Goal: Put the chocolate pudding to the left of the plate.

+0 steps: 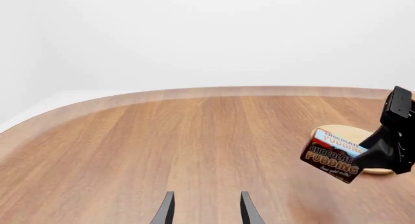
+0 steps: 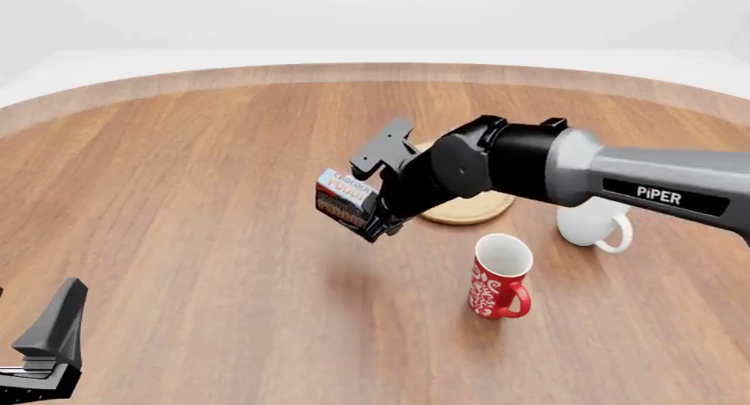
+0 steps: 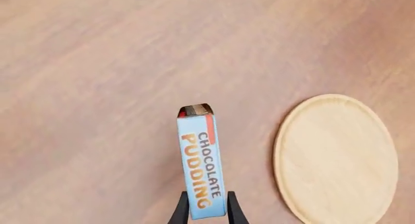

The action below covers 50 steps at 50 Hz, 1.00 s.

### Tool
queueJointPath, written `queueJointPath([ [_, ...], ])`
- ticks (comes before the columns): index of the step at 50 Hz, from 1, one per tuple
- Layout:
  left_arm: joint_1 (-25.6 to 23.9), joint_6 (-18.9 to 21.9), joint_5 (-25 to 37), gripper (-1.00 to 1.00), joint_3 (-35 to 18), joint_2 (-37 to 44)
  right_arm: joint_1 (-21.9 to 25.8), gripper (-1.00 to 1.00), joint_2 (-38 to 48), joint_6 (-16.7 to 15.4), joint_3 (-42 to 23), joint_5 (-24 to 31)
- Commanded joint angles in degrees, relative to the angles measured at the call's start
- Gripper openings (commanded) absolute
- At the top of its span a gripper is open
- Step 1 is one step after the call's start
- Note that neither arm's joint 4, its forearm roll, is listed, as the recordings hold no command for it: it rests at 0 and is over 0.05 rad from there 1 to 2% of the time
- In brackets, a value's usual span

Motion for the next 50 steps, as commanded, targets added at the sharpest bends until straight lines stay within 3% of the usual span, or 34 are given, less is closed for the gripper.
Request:
queueJointPath([
  [1, 0.0, 0.0, 0.0, 1.0, 0.0, 0.0, -1.6, -1.0, -0.2, -0.4, -4.9, 3.1],
  [18, 0.0, 0.0, 0.0, 1.0, 0.0, 0.0, -3.4, -1.0, 7.8, -3.4, -20.0, 10.2],
  [50, 0.0, 0.0, 0.0, 1.0, 0.0, 0.0, -5.0, -1.0, 27.7, -5.4, -46.5, 19.2],
])
